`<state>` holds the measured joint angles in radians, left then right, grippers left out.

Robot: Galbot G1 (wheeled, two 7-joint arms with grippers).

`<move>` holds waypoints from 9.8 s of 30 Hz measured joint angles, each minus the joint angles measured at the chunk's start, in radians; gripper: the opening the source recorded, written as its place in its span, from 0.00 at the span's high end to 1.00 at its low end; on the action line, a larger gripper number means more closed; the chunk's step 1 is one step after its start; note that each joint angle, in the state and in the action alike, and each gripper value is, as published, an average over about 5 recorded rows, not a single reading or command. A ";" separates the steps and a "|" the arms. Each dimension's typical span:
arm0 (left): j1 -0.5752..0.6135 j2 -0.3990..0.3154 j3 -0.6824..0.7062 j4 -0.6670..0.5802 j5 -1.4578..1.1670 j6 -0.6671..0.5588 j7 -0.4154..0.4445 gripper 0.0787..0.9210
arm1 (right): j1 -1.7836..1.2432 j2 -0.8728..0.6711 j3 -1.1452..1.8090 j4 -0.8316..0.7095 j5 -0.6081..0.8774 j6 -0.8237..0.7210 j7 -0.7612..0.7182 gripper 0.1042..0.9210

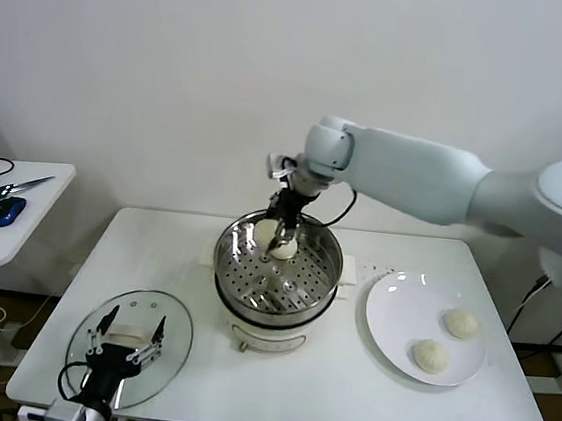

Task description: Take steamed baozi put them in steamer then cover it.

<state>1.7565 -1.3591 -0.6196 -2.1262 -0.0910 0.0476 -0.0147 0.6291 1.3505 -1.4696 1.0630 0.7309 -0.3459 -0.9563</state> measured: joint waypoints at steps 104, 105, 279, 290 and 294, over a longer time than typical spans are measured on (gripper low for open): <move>0.016 -0.036 -0.010 0.008 0.039 0.020 -0.005 0.12 | -0.516 -0.735 0.345 0.174 -0.701 0.155 -0.149 0.29; 0.016 -0.036 -0.010 0.008 0.039 0.020 -0.005 0.12 | -0.514 -0.735 0.344 0.174 -0.701 0.157 -0.149 0.29; 0.017 -0.054 0.003 -0.010 0.054 0.053 -0.010 0.12 | -0.646 -0.602 0.734 -0.286 -0.950 0.379 -0.187 0.27; 0.009 -0.046 0.011 -0.018 0.043 0.051 -0.008 0.12 | -0.472 -0.613 0.556 -0.206 -0.750 0.294 -0.170 0.28; 0.013 -0.041 0.019 -0.024 0.034 0.052 -0.007 0.12 | -0.342 -0.596 0.432 -0.160 -0.622 0.246 -0.164 0.28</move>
<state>1.7698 -1.3996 -0.6002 -2.1501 -0.0575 0.0992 -0.0221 0.2873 0.7550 -1.0380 0.9027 0.1091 -0.0999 -1.1205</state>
